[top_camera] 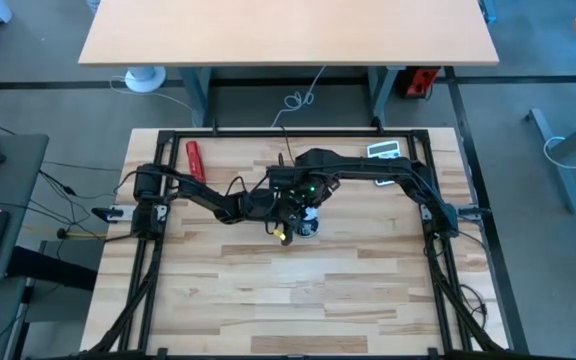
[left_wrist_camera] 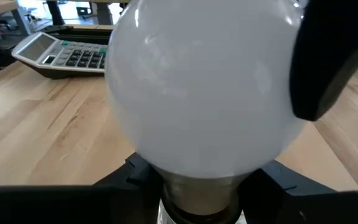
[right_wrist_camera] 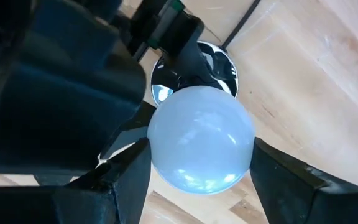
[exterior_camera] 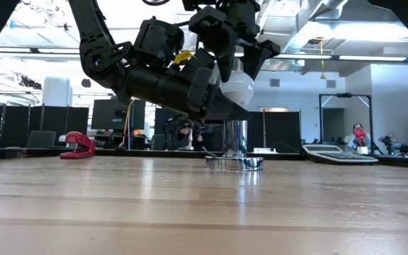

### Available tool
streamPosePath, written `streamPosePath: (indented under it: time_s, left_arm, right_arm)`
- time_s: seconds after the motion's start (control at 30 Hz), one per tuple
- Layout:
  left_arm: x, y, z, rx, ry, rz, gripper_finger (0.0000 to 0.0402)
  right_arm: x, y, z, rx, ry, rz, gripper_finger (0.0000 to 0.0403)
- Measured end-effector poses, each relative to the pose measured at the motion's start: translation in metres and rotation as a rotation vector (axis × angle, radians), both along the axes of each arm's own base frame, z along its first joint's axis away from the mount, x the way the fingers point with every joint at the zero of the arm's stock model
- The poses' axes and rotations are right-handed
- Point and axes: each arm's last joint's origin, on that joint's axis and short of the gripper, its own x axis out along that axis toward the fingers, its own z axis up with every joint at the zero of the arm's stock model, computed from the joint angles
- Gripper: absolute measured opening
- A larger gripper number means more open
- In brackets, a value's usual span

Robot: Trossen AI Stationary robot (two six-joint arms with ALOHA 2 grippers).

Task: Screw lightbulb
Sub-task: Insert the lightbulb into the silver lamp socket

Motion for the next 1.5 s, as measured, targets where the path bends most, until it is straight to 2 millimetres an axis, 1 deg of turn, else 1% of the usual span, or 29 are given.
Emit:
streamPosePath:
  time_s: [0.3, 0.9, 1.0, 1.17, 1.3, 1.5]
  left_arm:
    - [0.0000, -0.0002, 0.0000, -0.004, 0.000, -0.008, 0.0143]
    - [0.0001, -0.0002, -0.0001, -0.011, 0.002, -0.015, 0.0151]
    - [0.0001, -0.0001, -0.0001, -0.015, 0.003, -0.026, 0.0163]
    - [0.0001, -0.0003, -0.0002, -0.011, 0.004, -0.039, 0.0202]
    - [-0.0018, -0.0013, -0.0036, 0.007, 0.050, -0.090, 0.0232]
    - [-0.0087, -0.0021, 0.0039, 0.017, 0.123, -0.129, 0.0255]
  right_arm:
    - [-0.0003, 0.0004, 0.0001, 0.001, 0.003, -0.014, 0.0260]
    - [-0.0004, -0.0034, 0.0019, -0.001, -0.001, 0.073, 0.0261]
    - [-0.0002, -0.0034, 0.0018, -0.002, -0.003, 0.085, 0.0261]
    - [0.0001, -0.0037, 0.0017, -0.006, -0.005, 0.108, 0.0262]
    - [-0.0003, -0.0046, 0.0050, -0.006, -0.022, 0.111, 0.0283]
    - [0.0002, -0.0058, 0.0004, -0.012, -0.007, 0.125, 0.0354]
